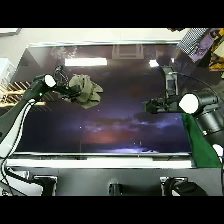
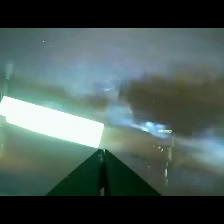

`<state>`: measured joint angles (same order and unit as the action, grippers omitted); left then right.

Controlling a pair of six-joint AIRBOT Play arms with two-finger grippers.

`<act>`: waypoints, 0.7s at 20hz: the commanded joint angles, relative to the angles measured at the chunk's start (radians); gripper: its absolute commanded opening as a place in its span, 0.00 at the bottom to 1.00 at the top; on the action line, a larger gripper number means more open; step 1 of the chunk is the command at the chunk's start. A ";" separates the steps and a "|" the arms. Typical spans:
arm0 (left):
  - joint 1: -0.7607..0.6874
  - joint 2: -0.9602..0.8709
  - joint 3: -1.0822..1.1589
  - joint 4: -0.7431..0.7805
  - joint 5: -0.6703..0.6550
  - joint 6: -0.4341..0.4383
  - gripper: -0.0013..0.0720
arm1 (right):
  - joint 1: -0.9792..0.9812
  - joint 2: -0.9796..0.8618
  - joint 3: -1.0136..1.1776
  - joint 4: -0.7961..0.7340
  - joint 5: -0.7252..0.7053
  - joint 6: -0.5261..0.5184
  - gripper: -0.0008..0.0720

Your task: Fold the clothes and pants, and hang the long-sleeved shirts on hangers.

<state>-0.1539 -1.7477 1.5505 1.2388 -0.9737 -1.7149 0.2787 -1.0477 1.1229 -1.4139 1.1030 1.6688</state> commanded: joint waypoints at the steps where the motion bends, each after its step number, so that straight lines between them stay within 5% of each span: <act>1: -0.030 0.071 0.007 -0.124 -0.158 0.118 0.04 | 0.001 0.005 0.001 -0.003 0.021 0.075 0.06; 7: -0.249 0.217 0.007 -0.244 -0.272 0.101 0.04 | 0.001 0.019 0.001 -0.013 0.142 0.116 0.06; 14: -0.592 0.120 0.006 -0.320 -0.117 0.037 0.04 | 0.001 0.039 0.001 -0.114 0.348 0.134 0.06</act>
<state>-0.6189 -1.5864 1.5566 0.9466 -1.1656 -1.6535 0.2787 -1.0180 1.1229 -1.4689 1.3518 1.7828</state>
